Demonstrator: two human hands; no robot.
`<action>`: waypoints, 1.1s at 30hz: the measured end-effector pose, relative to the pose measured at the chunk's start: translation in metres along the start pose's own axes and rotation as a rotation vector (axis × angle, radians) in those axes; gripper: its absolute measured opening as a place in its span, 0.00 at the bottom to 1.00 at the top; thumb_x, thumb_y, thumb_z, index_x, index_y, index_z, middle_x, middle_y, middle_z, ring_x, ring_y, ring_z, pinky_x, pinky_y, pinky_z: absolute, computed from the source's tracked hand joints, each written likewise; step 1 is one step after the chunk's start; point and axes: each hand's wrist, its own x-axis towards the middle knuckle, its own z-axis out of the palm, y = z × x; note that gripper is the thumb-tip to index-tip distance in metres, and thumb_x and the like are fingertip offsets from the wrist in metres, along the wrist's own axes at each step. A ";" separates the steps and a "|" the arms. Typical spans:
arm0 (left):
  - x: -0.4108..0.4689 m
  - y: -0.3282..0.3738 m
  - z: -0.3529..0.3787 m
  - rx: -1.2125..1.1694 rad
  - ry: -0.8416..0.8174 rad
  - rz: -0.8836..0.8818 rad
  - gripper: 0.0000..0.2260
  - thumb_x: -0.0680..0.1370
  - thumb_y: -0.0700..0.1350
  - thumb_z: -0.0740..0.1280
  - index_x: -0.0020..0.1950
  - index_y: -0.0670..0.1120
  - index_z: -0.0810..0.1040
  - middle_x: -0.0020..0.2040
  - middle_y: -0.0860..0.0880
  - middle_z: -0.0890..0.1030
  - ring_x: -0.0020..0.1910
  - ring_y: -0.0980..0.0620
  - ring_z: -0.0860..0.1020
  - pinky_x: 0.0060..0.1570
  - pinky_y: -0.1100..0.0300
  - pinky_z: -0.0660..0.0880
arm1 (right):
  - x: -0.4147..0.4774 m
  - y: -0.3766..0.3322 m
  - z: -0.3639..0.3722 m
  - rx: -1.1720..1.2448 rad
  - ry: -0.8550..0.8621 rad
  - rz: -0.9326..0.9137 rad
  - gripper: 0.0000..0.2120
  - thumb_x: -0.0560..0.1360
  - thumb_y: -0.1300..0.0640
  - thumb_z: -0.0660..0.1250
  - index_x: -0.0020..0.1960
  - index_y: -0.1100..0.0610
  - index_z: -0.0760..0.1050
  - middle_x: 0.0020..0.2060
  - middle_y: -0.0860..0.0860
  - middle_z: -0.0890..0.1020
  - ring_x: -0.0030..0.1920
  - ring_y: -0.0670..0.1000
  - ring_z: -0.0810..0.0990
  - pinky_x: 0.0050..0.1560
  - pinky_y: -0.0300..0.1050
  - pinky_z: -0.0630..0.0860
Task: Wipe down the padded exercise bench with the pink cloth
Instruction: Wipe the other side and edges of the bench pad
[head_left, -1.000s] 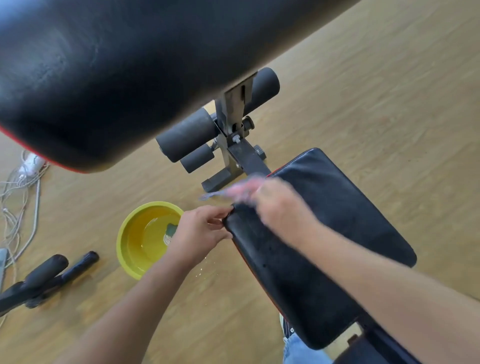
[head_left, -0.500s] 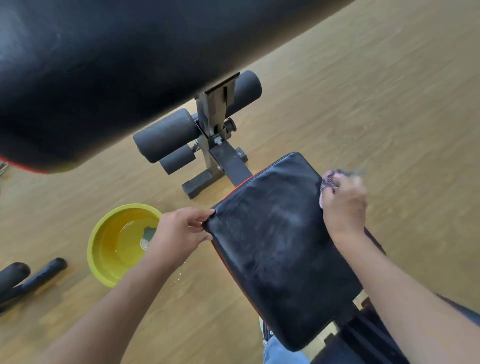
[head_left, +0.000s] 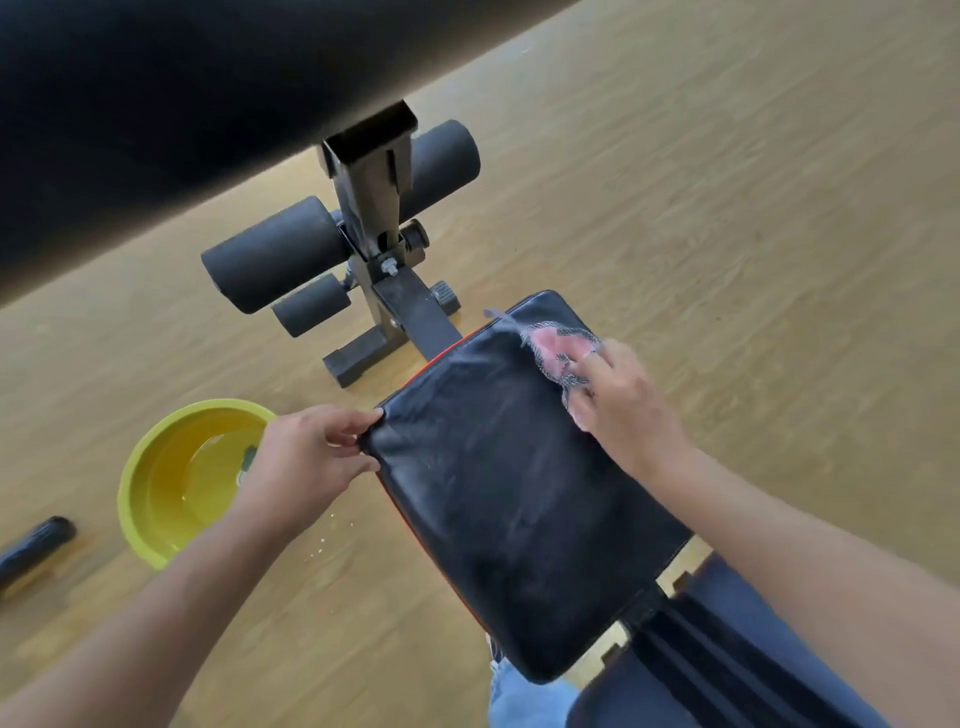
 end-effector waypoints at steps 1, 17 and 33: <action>0.000 0.000 0.000 0.000 0.002 0.003 0.22 0.65 0.37 0.80 0.58 0.48 0.85 0.47 0.50 0.85 0.45 0.52 0.83 0.43 0.84 0.69 | -0.021 -0.009 0.008 0.036 -0.044 0.108 0.07 0.70 0.73 0.70 0.47 0.68 0.81 0.38 0.62 0.78 0.39 0.62 0.78 0.41 0.54 0.80; 0.000 -0.003 0.005 0.106 0.016 0.005 0.24 0.64 0.39 0.81 0.56 0.57 0.84 0.42 0.57 0.85 0.39 0.61 0.82 0.43 0.60 0.76 | -0.138 -0.027 0.012 0.248 -0.365 -0.025 0.11 0.75 0.69 0.62 0.40 0.54 0.72 0.36 0.56 0.73 0.38 0.54 0.69 0.37 0.41 0.64; -0.004 0.006 0.006 0.097 -0.005 -0.017 0.21 0.67 0.38 0.79 0.58 0.50 0.84 0.40 0.54 0.84 0.32 0.64 0.78 0.30 0.63 0.73 | -0.189 -0.030 -0.020 0.101 -0.894 -0.345 0.08 0.79 0.64 0.64 0.56 0.59 0.79 0.47 0.54 0.79 0.44 0.55 0.78 0.43 0.48 0.79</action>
